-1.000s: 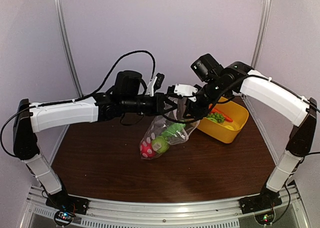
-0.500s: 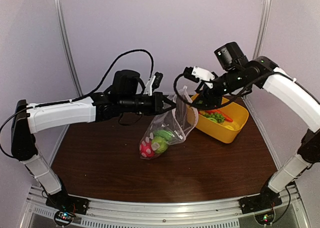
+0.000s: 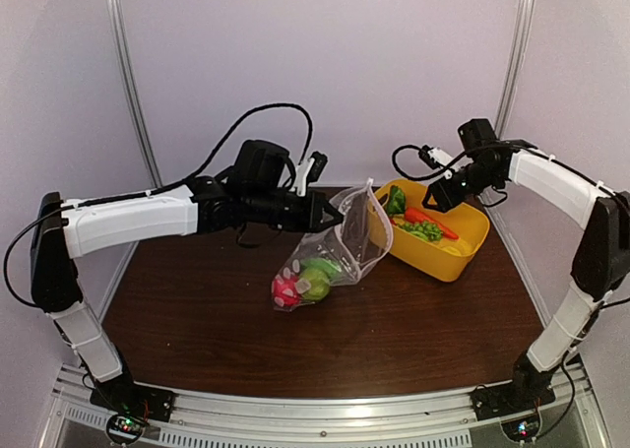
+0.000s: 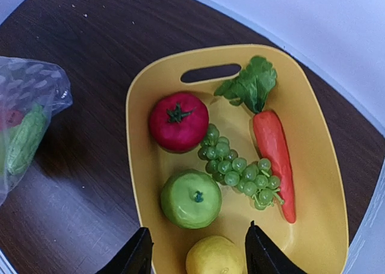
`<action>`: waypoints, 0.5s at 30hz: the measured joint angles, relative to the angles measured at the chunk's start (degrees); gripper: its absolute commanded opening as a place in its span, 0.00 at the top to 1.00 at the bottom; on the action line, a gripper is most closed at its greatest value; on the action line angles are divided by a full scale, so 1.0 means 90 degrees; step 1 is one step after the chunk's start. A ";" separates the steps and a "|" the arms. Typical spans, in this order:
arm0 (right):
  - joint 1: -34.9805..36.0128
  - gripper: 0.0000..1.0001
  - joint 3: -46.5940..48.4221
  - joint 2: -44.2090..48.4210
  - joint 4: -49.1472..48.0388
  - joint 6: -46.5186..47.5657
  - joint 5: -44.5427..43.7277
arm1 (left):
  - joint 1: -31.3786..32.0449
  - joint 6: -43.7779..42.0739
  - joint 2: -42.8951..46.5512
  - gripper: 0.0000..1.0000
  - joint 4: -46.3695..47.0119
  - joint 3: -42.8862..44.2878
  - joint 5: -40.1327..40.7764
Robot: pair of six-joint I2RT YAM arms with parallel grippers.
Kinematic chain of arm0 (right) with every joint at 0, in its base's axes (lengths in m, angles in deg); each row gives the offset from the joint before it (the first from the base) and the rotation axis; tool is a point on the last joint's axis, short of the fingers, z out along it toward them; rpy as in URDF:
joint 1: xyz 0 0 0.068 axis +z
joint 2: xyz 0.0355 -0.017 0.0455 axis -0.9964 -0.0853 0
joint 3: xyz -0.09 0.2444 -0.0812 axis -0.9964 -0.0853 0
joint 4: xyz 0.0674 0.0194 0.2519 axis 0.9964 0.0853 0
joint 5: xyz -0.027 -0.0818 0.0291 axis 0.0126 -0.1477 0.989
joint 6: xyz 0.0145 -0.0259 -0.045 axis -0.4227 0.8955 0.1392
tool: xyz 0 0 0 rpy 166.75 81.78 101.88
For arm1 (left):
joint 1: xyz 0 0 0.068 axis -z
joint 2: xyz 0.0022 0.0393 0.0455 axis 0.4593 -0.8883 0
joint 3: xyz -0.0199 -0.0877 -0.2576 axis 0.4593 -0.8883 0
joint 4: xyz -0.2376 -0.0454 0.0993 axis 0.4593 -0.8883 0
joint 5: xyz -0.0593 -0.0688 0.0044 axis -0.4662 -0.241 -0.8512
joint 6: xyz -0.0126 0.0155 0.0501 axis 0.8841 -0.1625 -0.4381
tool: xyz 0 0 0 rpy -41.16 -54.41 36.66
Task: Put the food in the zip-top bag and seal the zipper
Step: Pick up the fake fruit from the bin.
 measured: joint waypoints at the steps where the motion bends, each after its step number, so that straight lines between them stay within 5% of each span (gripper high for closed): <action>1: -0.0053 0.49 -0.0049 -0.0170 -0.0005 -0.0053 -0.0029 | 0.0000 -0.0005 0.0000 1.00 -0.0024 0.0000 0.0000; 15: -0.0255 0.46 0.0022 -0.1518 -0.0323 0.0338 -0.1124 | 0.0000 -0.0153 -0.0058 1.00 -0.0403 0.0277 0.0002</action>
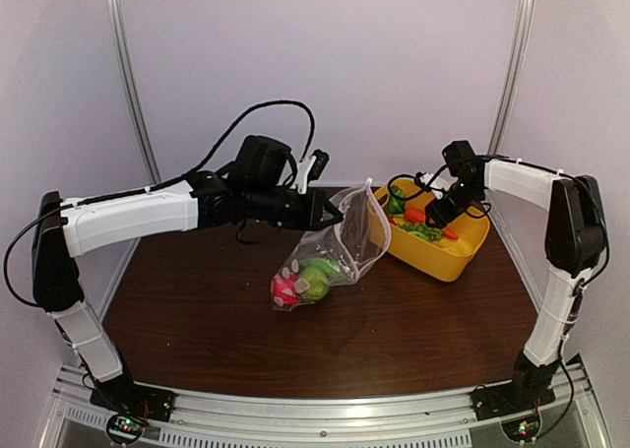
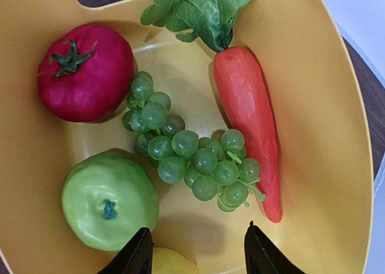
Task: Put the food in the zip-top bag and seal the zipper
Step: Pick up the fake fruit from the bin.
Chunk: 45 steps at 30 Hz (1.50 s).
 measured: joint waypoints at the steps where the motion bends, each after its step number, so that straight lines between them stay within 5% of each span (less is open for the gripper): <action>1: 0.0000 0.46 0.0046 -0.0121 0.0017 0.0070 -0.0032 | 0.0000 0.0000 0.0002 1.00 -0.0002 0.0000 0.0000; 18: -0.0002 0.47 0.1348 -0.1632 -0.0002 0.0760 -0.0593 | 0.0007 0.0002 0.0017 1.00 -0.0053 0.0000 -0.0002; 35: -0.0039 0.52 0.1989 -0.2222 0.0993 0.0923 0.0270 | 0.0007 0.0002 0.0032 1.00 -0.0058 -0.0090 -0.0019; 45: -0.0051 0.83 0.1974 -0.2297 0.1260 0.0862 0.0447 | 0.0007 0.0007 0.0039 1.00 0.0066 -0.0192 -0.0039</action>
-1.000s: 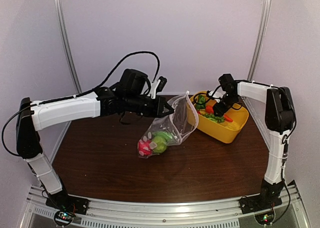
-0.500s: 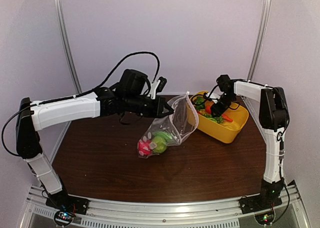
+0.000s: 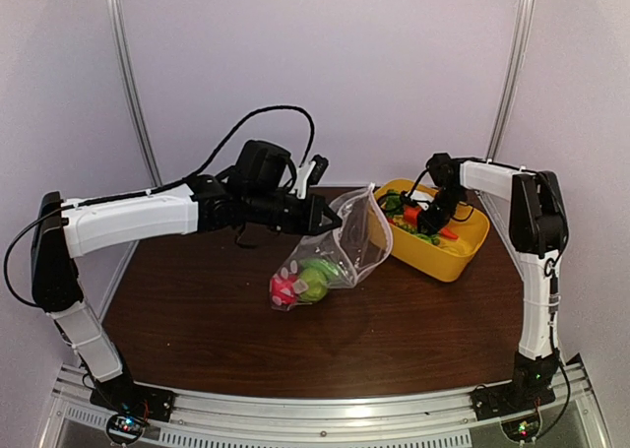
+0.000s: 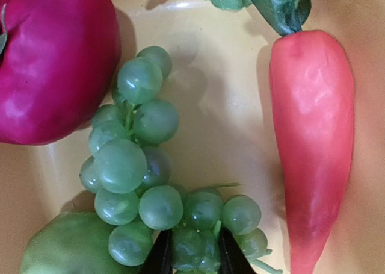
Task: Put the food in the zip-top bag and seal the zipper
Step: Pick up the fake fruit from the bin.
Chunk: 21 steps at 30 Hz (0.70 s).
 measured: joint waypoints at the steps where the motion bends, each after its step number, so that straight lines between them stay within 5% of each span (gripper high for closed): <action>1: 0.0000 0.84 -0.0051 0.0027 -0.0015 -0.0012 0.0024 | 0.0000 0.0000 0.0000 1.00 0.0002 -0.0017 -0.0005; 10: 0.0000 1.00 -0.0908 0.1195 0.0017 -0.0066 0.0124 | 0.0000 0.0000 0.0066 1.00 0.0017 -0.0170 -0.0010; 21: 0.0000 1.00 -0.1076 0.2817 0.0228 -0.0146 0.0386 | 0.0000 0.0002 0.0070 1.00 0.0163 -0.0172 -0.0039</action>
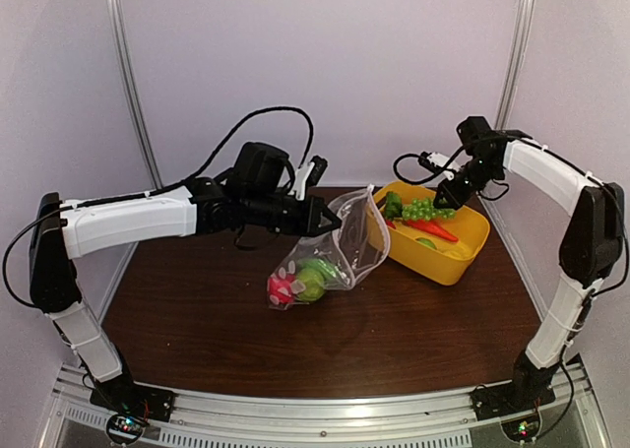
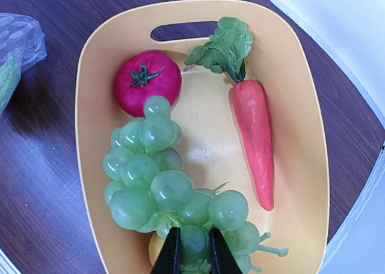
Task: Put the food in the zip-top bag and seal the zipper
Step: Pick up the fake fruit from the bin, then place the fake fruit in the zipper food storage bag.
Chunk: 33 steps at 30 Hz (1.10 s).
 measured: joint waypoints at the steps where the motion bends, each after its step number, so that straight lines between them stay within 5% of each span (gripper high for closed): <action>1: 0.0000 1.00 0.0000 0.0078 0.0046 -0.0012 0.0002 | 0.0000 0.0002 0.0000 1.00 -0.0002 0.0000 0.0002; 21: 0.0216 1.00 -0.0168 0.2414 0.0228 -0.0311 0.1333 | 0.0000 0.0561 -0.0415 1.00 0.0304 0.0277 0.0202; 33: 0.2392 1.00 -0.0576 0.2625 0.0134 0.0063 0.0138 | 0.0000 0.0733 -0.0442 1.00 0.0376 0.0347 0.0197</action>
